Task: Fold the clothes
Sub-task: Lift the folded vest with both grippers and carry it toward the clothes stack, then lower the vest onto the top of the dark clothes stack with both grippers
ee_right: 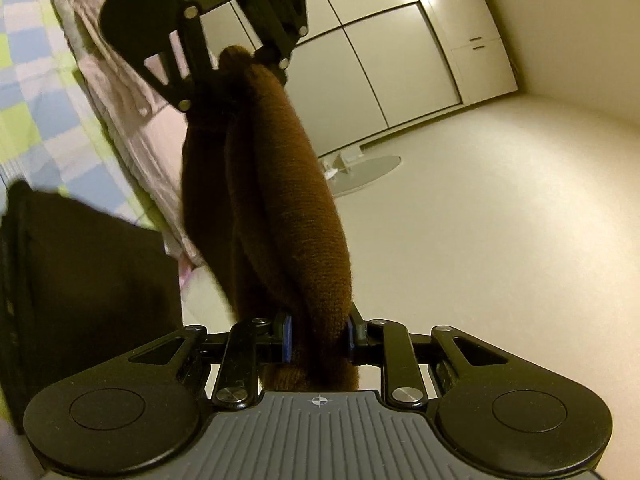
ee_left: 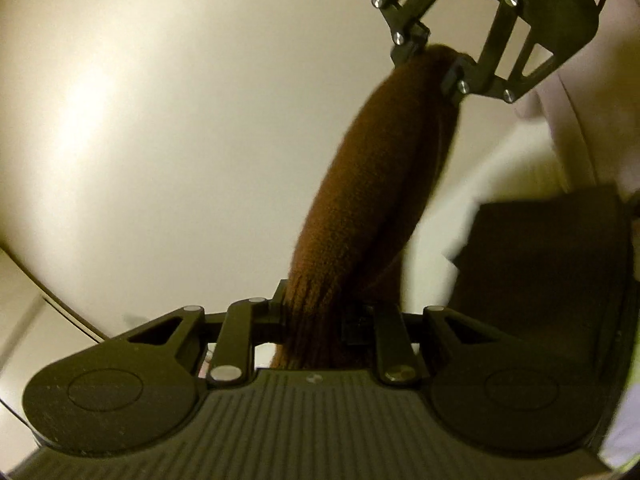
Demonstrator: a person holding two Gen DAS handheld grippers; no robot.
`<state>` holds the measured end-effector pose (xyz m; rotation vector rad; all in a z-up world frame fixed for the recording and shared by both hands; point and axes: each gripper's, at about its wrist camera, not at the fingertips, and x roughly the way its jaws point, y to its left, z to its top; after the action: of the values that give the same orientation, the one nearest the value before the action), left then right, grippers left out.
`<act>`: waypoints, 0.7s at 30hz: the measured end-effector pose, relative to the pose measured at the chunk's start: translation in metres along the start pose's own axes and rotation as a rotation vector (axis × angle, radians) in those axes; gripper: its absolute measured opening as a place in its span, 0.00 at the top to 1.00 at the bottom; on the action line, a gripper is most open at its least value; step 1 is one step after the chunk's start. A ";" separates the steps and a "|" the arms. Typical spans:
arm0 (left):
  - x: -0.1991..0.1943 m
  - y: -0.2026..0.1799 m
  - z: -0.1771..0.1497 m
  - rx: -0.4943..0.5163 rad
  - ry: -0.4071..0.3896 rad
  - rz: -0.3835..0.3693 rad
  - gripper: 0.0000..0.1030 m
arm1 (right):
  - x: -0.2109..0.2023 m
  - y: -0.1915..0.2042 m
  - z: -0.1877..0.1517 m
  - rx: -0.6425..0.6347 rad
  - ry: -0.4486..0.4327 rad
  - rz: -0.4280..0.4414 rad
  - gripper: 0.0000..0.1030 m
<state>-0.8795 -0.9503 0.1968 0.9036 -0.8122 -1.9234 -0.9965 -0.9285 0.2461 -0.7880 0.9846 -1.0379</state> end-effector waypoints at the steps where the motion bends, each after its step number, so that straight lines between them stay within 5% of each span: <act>1: 0.017 -0.023 -0.012 0.008 0.043 -0.034 0.80 | 0.012 0.017 -0.015 -0.002 0.005 0.029 0.78; 5: 0.055 -0.106 -0.053 0.025 0.191 -0.179 0.79 | 0.051 0.093 -0.069 -0.014 0.060 0.227 0.78; 8: 0.049 -0.132 -0.065 0.013 0.197 -0.159 0.79 | 0.047 0.123 -0.087 -0.021 0.063 0.283 0.75; 15: 0.064 -0.118 -0.052 -0.013 0.193 -0.150 0.81 | 0.041 0.115 -0.095 0.060 0.063 0.311 0.72; 21: 0.042 -0.110 -0.053 -0.010 0.171 -0.149 0.80 | 0.031 0.105 -0.068 0.095 0.058 0.305 0.75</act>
<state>-0.8975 -0.9495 0.0687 1.1332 -0.6497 -1.9437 -1.0198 -0.9287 0.1189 -0.5123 1.0595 -0.8400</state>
